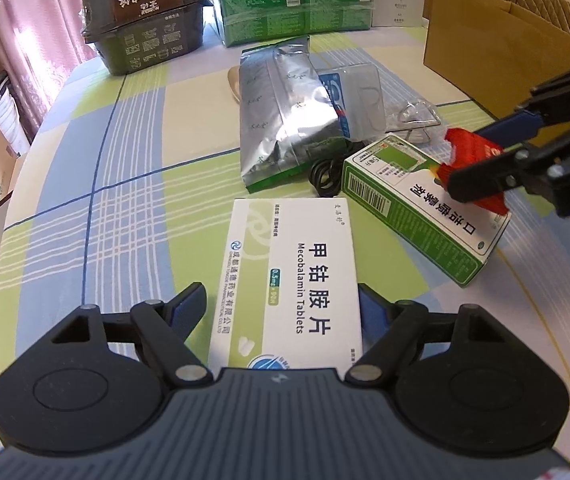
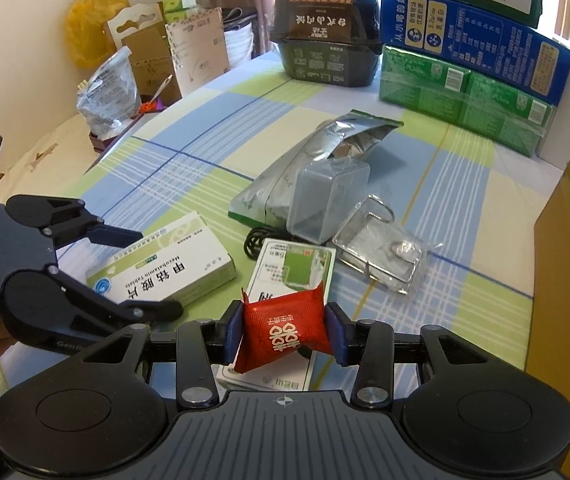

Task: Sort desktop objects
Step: 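Lift the red packet and Mecobalamin box and carry both toward the cardboard box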

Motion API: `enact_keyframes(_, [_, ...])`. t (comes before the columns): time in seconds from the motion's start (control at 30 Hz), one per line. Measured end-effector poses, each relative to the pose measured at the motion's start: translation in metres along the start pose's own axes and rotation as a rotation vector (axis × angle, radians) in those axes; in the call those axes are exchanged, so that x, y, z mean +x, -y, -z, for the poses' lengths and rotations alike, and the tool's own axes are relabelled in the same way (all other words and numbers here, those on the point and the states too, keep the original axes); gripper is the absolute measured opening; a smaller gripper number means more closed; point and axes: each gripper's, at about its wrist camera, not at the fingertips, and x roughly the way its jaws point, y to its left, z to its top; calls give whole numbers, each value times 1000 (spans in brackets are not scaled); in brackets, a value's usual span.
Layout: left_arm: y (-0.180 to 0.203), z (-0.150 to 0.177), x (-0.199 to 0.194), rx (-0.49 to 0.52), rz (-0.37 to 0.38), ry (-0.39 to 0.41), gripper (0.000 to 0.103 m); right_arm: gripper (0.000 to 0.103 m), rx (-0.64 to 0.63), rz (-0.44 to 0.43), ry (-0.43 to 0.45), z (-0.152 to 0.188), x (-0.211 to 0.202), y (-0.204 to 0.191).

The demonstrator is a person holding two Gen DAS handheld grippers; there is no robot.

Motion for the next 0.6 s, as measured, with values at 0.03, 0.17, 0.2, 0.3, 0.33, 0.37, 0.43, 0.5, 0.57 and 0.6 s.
enact_keyframes(0.03, [1, -1, 1, 0, 0, 0, 75, 41, 1, 3, 0, 0, 0, 0])
enact_keyframes(0.17, [5, -6, 4, 3, 5, 6, 75, 41, 9, 7, -3, 1, 2, 3])
enact_keyframes(0.2, [6, -7, 4, 6, 0, 6, 75, 41, 9, 7, -4, 1, 2, 3])
enact_keyframes(0.3, [4, -8, 7, -12, -3, 2, 68, 41, 9, 7, -4, 1, 3, 3])
enact_keyframes(0.33, [2, -8, 7, -26, 4, -1, 68, 41, 10, 6, -3, 1, 3, 3])
enact_keyframes(0.37, [0, -8, 7, -39, 8, -5, 67, 41, 11, 6, -1, 1, 2, 3])
enact_keyframes(0.43, [-2, -10, 6, -54, 5, -19, 67, 41, 12, 7, 6, 0, 1, 3])
enact_keyframes(0.5, [-3, -9, 4, -60, -5, -27, 67, 41, 14, 7, 16, 0, -2, 1])
enact_keyframes(0.57, [-1, -9, 1, -58, -12, -29, 67, 41, 24, 9, 22, 1, -6, 0])
enact_keyframes(0.6, [1, -9, -2, -58, -16, -30, 67, 41, 29, 10, 24, 2, -8, 0])
